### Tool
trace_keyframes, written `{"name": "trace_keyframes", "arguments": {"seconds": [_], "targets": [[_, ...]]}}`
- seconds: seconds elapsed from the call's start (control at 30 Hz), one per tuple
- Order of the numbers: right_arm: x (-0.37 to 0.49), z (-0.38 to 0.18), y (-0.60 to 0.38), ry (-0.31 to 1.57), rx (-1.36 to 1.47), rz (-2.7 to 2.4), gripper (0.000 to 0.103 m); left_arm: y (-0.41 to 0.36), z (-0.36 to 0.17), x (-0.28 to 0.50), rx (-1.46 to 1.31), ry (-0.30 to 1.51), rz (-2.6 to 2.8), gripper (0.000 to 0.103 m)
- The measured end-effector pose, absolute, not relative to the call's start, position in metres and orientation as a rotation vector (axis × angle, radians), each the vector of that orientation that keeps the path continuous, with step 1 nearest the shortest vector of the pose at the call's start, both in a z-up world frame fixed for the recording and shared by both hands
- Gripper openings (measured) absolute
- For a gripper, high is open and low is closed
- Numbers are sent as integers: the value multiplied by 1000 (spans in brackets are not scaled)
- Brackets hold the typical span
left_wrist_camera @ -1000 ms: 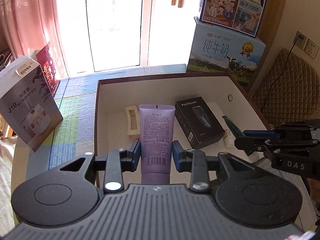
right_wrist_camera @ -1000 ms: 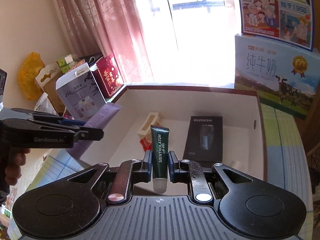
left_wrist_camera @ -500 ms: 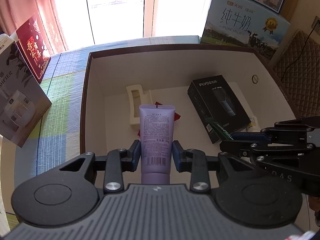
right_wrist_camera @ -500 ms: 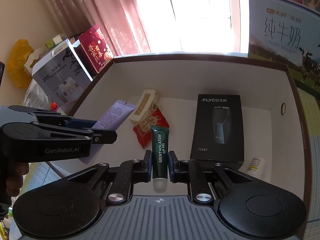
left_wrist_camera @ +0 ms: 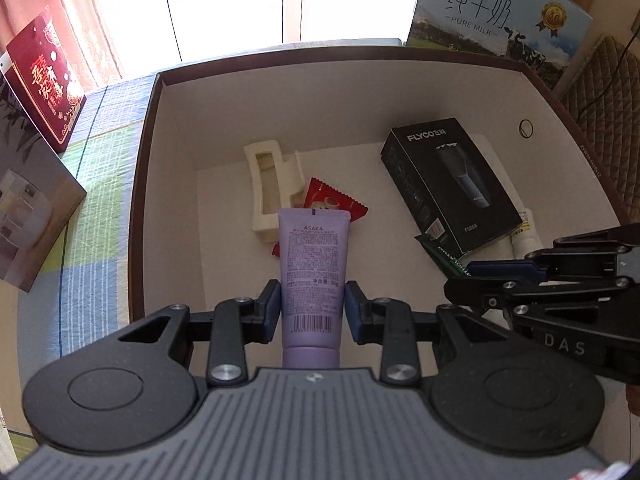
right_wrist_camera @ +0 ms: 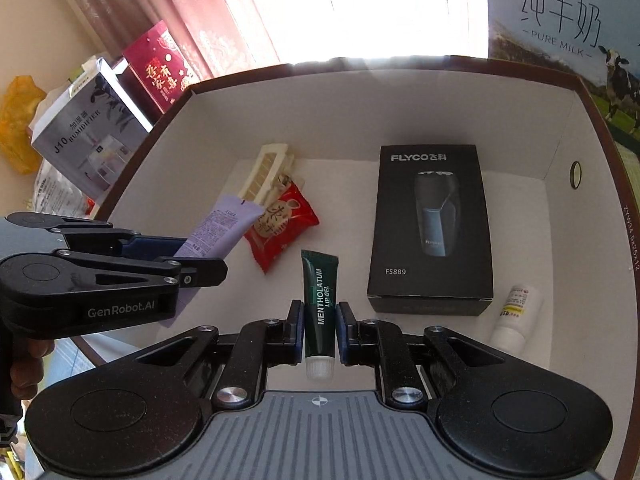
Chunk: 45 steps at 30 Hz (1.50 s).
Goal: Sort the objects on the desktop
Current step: 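Lower both tubes into the box and open both tools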
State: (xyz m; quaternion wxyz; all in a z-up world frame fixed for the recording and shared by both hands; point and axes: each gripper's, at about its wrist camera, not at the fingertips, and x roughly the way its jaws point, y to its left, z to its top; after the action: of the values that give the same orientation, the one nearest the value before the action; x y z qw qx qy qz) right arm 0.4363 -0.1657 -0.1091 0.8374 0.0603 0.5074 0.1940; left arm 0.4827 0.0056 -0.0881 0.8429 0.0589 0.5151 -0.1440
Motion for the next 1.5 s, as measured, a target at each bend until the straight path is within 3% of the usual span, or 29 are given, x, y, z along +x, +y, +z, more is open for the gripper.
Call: {"name": "trace_keyframes", "arguments": {"seconds": [0.8, 0.83, 0.9, 0.93, 0.97, 1.07, 1.27, 1.5], "targets": [[436, -112, -158, 1050, 78, 389, 14, 8, -82, 476, 129, 1070, -321, 28], [435, -111, -159, 1046, 78, 392, 18, 8, -82, 475, 127, 1069, -322, 29], [431, -106, -162, 1024, 76, 385, 43, 9, -80, 473, 122, 1066, -325, 31], [429, -104, -163, 1007, 69, 378, 66, 10, -79, 472, 119, 1063, -327, 35], [426, -101, -165, 992, 60, 375, 70, 11, -78, 471, 118, 1061, -326, 37], [420, -95, -167, 987, 33, 380, 73, 13, -76, 467, 115, 1055, -326, 39], [405, -86, -170, 967, -12, 353, 94, 12, -68, 456, 125, 1033, -322, 64], [397, -77, -181, 979, 0, 304, 99, 8, -58, 447, 129, 1017, -317, 73]]}}
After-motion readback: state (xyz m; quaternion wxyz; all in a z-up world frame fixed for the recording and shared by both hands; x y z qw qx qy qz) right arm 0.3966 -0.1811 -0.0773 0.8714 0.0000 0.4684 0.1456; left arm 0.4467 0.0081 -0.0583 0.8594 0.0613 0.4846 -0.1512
